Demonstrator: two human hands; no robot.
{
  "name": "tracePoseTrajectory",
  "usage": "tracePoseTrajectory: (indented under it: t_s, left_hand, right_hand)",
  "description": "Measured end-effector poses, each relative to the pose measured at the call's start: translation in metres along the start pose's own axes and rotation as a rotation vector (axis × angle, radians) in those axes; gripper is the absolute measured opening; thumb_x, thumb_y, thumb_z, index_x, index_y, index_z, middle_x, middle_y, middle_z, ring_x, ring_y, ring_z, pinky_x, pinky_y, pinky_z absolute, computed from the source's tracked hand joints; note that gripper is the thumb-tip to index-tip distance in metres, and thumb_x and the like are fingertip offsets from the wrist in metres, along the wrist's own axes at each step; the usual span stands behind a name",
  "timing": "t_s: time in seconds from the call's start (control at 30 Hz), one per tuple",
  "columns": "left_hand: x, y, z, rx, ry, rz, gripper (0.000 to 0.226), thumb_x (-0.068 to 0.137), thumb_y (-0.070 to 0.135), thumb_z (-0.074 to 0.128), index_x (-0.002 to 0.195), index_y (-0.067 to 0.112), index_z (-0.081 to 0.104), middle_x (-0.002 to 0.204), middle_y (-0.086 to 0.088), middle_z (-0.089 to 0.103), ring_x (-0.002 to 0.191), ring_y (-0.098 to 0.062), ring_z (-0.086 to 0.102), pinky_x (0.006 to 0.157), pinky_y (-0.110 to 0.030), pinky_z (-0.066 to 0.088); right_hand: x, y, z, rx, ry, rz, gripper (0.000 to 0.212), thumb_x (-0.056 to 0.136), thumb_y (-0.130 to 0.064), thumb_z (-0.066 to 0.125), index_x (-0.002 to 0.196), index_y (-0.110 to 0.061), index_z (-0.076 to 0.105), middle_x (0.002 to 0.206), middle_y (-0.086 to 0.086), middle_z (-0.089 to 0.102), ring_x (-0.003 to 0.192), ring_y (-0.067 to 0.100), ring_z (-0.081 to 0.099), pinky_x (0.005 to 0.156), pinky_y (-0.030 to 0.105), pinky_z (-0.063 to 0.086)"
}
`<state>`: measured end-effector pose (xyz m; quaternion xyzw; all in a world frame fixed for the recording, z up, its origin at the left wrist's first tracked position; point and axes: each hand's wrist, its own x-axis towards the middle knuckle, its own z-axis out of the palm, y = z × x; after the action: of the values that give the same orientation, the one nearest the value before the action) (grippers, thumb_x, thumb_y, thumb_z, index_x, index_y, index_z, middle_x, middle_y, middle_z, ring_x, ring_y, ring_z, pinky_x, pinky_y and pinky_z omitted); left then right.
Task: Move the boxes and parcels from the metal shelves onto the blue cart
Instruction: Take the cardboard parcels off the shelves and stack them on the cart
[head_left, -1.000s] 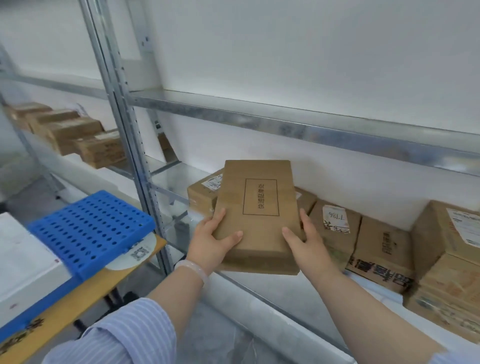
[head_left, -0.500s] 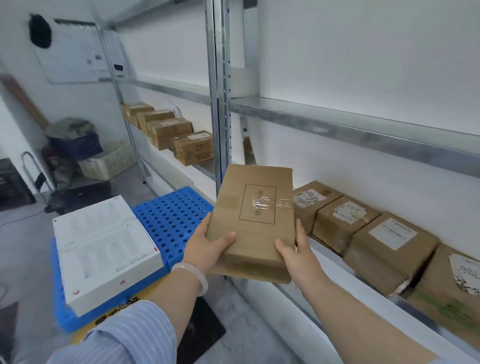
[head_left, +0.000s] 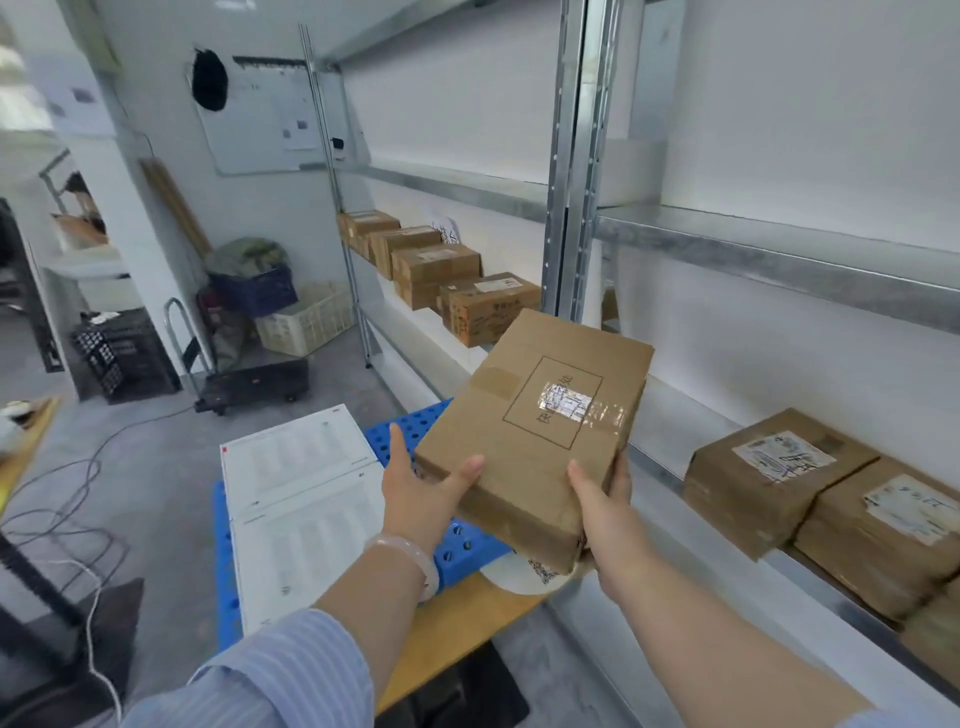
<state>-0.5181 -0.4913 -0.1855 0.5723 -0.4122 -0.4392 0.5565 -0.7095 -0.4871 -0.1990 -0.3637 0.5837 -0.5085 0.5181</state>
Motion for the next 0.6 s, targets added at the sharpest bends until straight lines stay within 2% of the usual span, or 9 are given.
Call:
tracePoseTrajectory:
  t_s: [0.07,0.13,0.2,0.27,0.33,0.43,0.5,0.6]
  left_hand:
    - [0.001,-0.007,-0.001,-0.058,0.001,-0.041,0.132,0.054,0.048,0.087,0.148,0.048,-0.006,0.15,0.006,0.032,0.133,-0.02,0.038,0.106,-0.054,0.037]
    - [0.009,-0.009,-0.004,-0.107,0.02,-0.071,0.128,0.063,0.036,0.088,0.145,0.053,-0.008,0.144,0.004,0.04,0.127,-0.025,0.045,0.099,-0.055,0.044]
    - [0.022,-0.008,-0.013,-0.159,0.043,-0.105,0.12,0.071,0.022,0.084,0.145,0.055,-0.004,0.134,0.004,0.049,0.118,-0.025,0.053,0.09,-0.052,0.051]
    - [0.035,-0.008,-0.026,-0.209,0.053,-0.123,0.111,0.076,0.011,0.079,0.145,0.053,0.003,0.118,0.013,0.054,0.105,-0.02,0.059,0.076,-0.046,0.058]
    - [0.047,-0.01,-0.037,-0.22,0.062,-0.129,0.105,0.08,0.006,0.074,0.144,0.054,0.008,0.108,0.021,0.051,0.096,-0.014,0.06,0.066,-0.041,0.059]
    - [0.062,-0.011,-0.042,-0.217,0.089,-0.141,0.105,0.081,0.007,0.073,0.144,0.055,0.003,0.107,0.026,0.048,0.095,-0.01,0.058,0.066,-0.041,0.059]
    - [0.072,-0.009,-0.037,-0.22,0.113,-0.131,0.114,0.08,0.016,0.076,0.143,0.057,-0.009,0.113,0.026,0.047,0.1,-0.012,0.058,0.067,-0.041,0.058]
    - [0.088,-0.005,-0.029,-0.193,0.191,-0.075,0.127,0.075,0.024,0.081,0.139,0.054,-0.023,0.141,0.01,0.038,0.121,-0.023,0.051,0.089,-0.052,0.052]
  right_hand:
    - [0.005,0.002,0.021,-0.007,-0.011,0.011,0.085,0.065,-0.068,0.061,0.134,-0.066,0.013,0.133,-0.015,0.053,0.114,0.019,0.057,0.097,0.054,0.047]
    - [0.011,0.006,0.038,-0.032,-0.03,0.045,0.09,0.068,-0.068,0.061,0.139,-0.062,0.006,0.137,-0.012,0.049,0.116,0.023,0.055,0.094,0.056,0.048]
    - [0.017,0.009,0.05,-0.087,-0.058,0.074,0.091,0.074,-0.067,0.061,0.143,-0.057,0.002,0.141,-0.01,0.044,0.117,0.025,0.053,0.091,0.057,0.05]
    - [0.024,0.01,0.057,-0.129,-0.092,0.09,0.093,0.077,-0.065,0.062,0.144,-0.056,-0.001,0.146,-0.013,0.037,0.121,0.023,0.048,0.091,0.055,0.05]
    - [0.033,0.008,0.063,-0.139,-0.126,0.1,0.095,0.079,-0.058,0.066,0.145,-0.056,-0.003,0.144,-0.014,0.035,0.118,0.022,0.047,0.087,0.053,0.053]
    - [0.051,0.002,0.074,-0.123,-0.18,0.087,0.102,0.079,-0.039,0.073,0.145,-0.057,-0.002,0.133,-0.011,0.037,0.106,0.019,0.052,0.074,0.048,0.059]
    - [0.063,0.0,0.082,-0.119,-0.211,0.059,0.102,0.08,-0.035,0.074,0.143,-0.059,-0.002,0.131,-0.01,0.04,0.099,0.013,0.054,0.069,0.043,0.06]
    - [0.083,-0.001,0.096,-0.121,-0.259,0.038,0.104,0.079,-0.037,0.076,0.142,-0.061,-0.003,0.138,-0.008,0.039,0.106,0.017,0.054,0.071,0.046,0.06]
